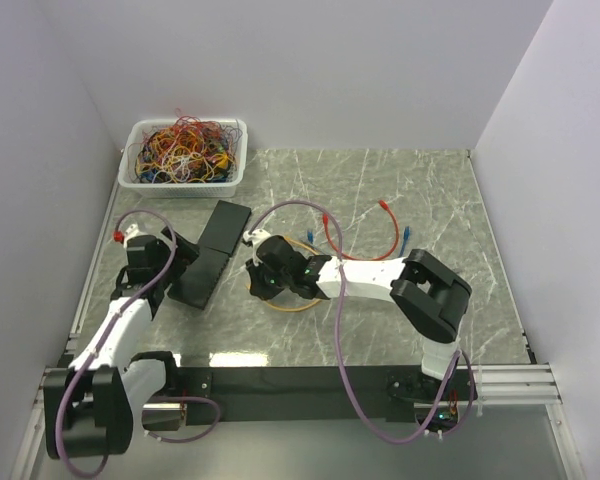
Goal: Insert the plug into the switch port
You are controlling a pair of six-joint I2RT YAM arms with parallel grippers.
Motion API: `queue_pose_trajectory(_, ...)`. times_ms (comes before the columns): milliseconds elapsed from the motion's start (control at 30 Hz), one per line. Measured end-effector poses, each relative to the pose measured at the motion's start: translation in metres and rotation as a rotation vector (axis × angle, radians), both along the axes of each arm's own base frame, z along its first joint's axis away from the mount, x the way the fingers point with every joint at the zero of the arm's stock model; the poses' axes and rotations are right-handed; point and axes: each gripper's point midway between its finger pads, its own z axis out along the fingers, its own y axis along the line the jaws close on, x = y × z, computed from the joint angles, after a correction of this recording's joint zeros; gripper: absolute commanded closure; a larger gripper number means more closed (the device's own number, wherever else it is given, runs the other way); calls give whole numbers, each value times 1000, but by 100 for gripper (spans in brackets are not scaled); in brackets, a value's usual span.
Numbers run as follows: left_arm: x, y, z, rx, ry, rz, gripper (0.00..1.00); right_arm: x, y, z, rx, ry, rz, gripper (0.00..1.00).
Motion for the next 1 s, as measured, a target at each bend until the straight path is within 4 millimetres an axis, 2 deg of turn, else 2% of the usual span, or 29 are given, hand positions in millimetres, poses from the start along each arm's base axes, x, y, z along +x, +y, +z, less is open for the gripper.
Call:
queue_pose_trajectory(200, 7, 1, -25, -30, 56, -11, 1, -4, 2, -5, 1, 17, 17, 100)
queue_pose_trajectory(300, 16, 1, -24, -33, 34, -20, 1, -5, 3, -9, -4, 22, 22, 100)
queue_pose_trajectory(567, 17, -4, -48, -58, 101, -51, 1, -12, 6, -24, -22, 45, 43, 100)
queue_pose_trajectory(833, 15, -16, -46, -111, 100, -88, 2, -17, 11, -27, -23, 53, 61, 100)
queue_pose_trajectory(1000, 12, -30, -33, -124, 56, -138, 2, -17, 19, -21, -8, 43, 69, 100)
